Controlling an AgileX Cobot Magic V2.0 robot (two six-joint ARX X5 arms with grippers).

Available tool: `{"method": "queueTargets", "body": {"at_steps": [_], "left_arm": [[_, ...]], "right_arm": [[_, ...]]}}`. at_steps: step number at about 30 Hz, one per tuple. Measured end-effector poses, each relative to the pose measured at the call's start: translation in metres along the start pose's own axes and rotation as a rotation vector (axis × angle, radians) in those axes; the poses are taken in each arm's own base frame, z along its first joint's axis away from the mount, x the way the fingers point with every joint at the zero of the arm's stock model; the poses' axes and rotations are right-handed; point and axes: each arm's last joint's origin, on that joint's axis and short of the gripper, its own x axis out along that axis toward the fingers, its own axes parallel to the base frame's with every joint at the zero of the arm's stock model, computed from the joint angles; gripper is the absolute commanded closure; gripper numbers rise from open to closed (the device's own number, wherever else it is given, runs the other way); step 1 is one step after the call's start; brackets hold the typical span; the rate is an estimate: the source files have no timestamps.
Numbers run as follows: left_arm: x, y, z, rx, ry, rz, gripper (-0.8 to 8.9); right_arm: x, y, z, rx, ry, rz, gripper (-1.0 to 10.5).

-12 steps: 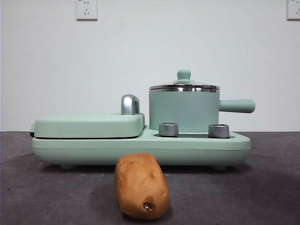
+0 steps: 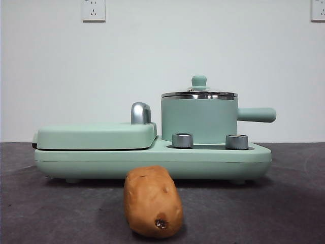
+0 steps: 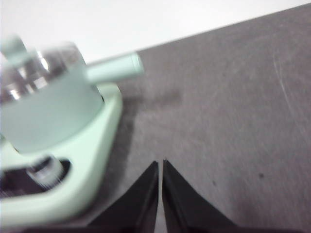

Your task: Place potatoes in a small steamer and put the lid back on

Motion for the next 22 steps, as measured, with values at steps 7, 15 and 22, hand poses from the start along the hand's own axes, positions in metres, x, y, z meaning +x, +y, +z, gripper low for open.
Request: {"method": "queueTargets", "body": {"at_steps": [7,15,22], "left_arm": [[0.000,-0.027,0.049,-0.046,0.068,-0.083,7.99],[0.022,-0.058,0.097,-0.026,0.344,-0.163,7.99],[0.046,-0.085,0.118,-0.008,0.564,-0.357,7.99]], "right_arm": [[-0.020,0.024,0.060,0.083,-0.007,0.062,9.4],[-0.030,0.054,0.121,0.112,0.220,0.263,9.4],[-0.028,0.074,0.150,0.068,0.328,0.479,9.4]]}}
